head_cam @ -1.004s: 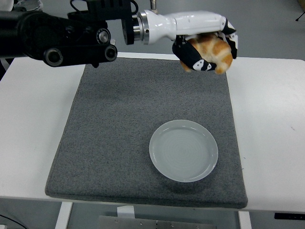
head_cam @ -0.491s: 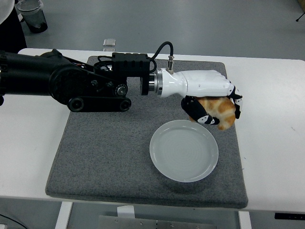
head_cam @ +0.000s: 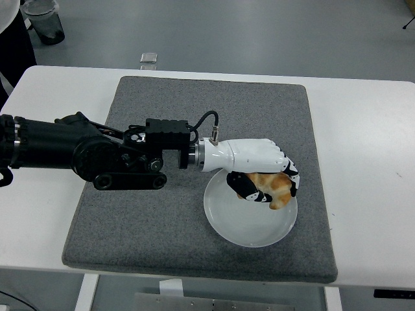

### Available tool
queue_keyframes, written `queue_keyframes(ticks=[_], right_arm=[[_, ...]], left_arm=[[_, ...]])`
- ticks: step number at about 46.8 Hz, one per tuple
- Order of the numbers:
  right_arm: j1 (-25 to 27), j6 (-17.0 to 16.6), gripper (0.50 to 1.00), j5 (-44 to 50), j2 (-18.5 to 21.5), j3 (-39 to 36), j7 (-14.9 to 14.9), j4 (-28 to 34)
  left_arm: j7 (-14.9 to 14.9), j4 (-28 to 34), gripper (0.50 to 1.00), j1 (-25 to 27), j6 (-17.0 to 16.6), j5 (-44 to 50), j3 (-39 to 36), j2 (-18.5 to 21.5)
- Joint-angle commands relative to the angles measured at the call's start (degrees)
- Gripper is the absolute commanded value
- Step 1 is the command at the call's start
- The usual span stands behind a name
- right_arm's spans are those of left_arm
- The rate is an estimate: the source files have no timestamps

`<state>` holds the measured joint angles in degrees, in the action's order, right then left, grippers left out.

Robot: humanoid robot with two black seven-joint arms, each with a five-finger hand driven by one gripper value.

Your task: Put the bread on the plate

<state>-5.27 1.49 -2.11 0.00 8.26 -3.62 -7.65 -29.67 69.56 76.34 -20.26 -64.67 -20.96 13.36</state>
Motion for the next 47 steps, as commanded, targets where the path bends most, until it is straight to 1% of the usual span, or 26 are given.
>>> queue_keyframes(ticks=[1, 6, 17, 24, 34, 47], right_arm=[[0.00, 0.00, 0.930, 0.00, 0.00, 0.01, 0.02, 0.00], [0.00, 0.00, 0.930, 0.00, 0.00, 0.01, 0.02, 0.00], [-0.09, 0.00, 0.930, 0.00, 0.00, 0.01, -0.07, 0.00], [-0.09, 0.00, 0.930, 0.00, 0.00, 0.01, 0.02, 0.00], [-0.09, 0.00, 0.932, 0.00, 0.00, 0.01, 0.02, 0.00], [-0.09, 0.00, 0.930, 0.00, 0.00, -0.08, -0.07, 0.00]], left_arm=[[-0.12, -1.09, 0.500, -2.33, -0.39, -0.81, 0.13, 0.00], [-0.12, -1.79, 0.500, -4.71, -0.83, -1.25, 0.39, -0.09], [-0.30, -3.90, 0.500, -6.91, -1.36, -1.25, 0.48, -0.26], [-0.30, -6.19, 0.500, -8.40, -1.45, -1.25, 0.48, -2.99], [-0.30, -6.71, 0.500, -9.28, -1.54, -0.90, 0.57, -4.04], [-0.21, -6.80, 0.500, -9.90, -1.63, -0.46, 1.01, -3.61]])
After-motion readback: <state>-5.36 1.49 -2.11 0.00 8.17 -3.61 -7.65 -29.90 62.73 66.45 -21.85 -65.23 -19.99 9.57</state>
